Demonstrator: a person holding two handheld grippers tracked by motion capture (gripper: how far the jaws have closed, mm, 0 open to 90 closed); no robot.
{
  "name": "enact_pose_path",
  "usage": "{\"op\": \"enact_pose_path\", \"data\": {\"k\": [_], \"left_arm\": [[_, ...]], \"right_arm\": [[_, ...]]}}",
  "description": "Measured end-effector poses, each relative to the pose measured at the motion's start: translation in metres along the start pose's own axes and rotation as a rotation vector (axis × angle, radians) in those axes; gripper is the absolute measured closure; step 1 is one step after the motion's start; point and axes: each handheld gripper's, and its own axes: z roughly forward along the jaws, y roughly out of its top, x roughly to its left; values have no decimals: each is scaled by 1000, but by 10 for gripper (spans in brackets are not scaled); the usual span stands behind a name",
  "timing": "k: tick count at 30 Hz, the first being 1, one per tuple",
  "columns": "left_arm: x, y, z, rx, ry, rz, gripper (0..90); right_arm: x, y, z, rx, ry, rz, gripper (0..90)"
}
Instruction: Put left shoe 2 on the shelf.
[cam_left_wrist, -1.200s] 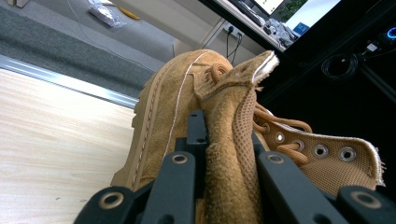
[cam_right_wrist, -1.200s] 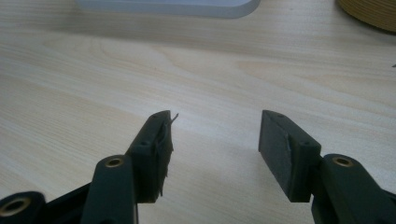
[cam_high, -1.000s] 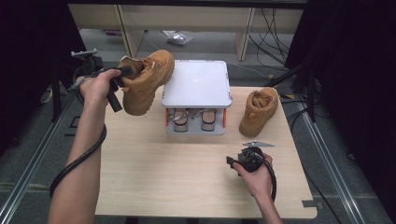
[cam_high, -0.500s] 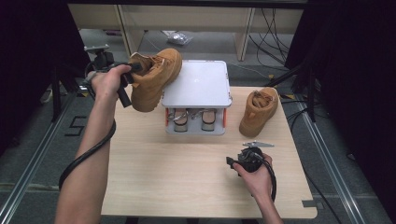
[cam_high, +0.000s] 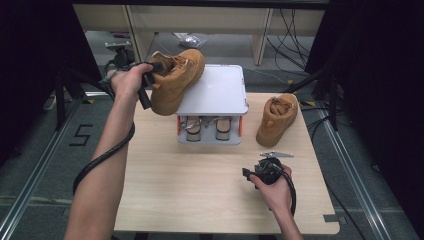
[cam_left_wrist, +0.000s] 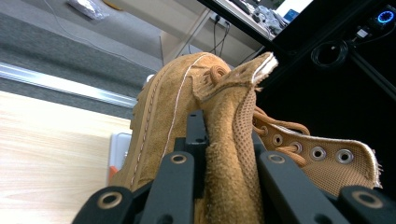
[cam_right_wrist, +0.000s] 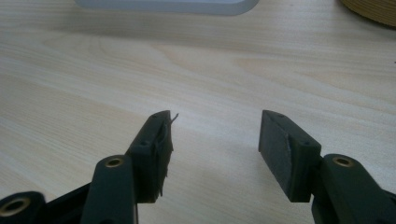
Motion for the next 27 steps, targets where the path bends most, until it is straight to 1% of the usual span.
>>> {"op": "enact_pose_path", "data": {"k": [2,3,4,5,6,7,8,9,10,12,13,14,15,16,17,19,20,22,23,24,25,27], "left_arm": [[-3,-1,4,3,-1,0,805],[-4,-2,5,5,4,7,805],[-7,-3,8,3,5,2,804],[-7,-3,8,3,5,2,804],[-8,-3,10,6,7,5,804],[-8,-3,12,8,2,-2,803],[-9,-4,13,7,3,-1,803],[-9,-4,14,10,4,0,803],[-10,-4,16,6,5,-15,802],[-12,-5,18,10,6,-9,800],[-12,-5,19,8,10,-9,800],[-12,-5,20,11,10,-12,800],[-11,-5,21,8,16,-18,799],[-10,-6,23,6,17,-26,798],[-10,-6,25,-1,20,-38,795],[-10,-6,26,0,11,-43,787],[-9,-6,26,-3,13,-41,784],[-9,-6,27,-9,11,-46,770],[-9,-6,28,-8,1,-42,758],[-9,-6,28,-19,0,-46,738],[-8,-6,29,-31,1,-37,726],[-6,-6,29,-50,-16,-32,680]], "right_arm": [[0,0,1,-6,11,-6,451],[1,0,1,-6,12,-3,451],[0,0,3,-16,19,-36,450],[0,0,3,-16,19,-36,450],[1,0,3,0,-3,-29,450],[3,-1,3,2,6,-6,450],[3,-1,3,3,23,-6,450],[3,-1,3,3,23,-6,450],[2,-1,3,-8,21,-29,451],[1,-1,4,-12,24,-47,451],[1,-1,4,-12,24,-47,451],[3,-1,4,-7,25,-27,451],[3,-1,5,-8,7,-38,451],[2,-1,3,-1,6,-40,451],[3,-1,4,-10,24,-26,451],[2,-1,4,-12,20,-26,451],[0,-1,4,-11,22,-42,451],[1,-1,4,-13,20,-38,451],[1,-1,4,-11,23,-38,451],[1,-1,4,-13,19,-37,451],[3,-1,4,-10,24,-21,451],[3,-1,3,-9,24,-22,451]]}}
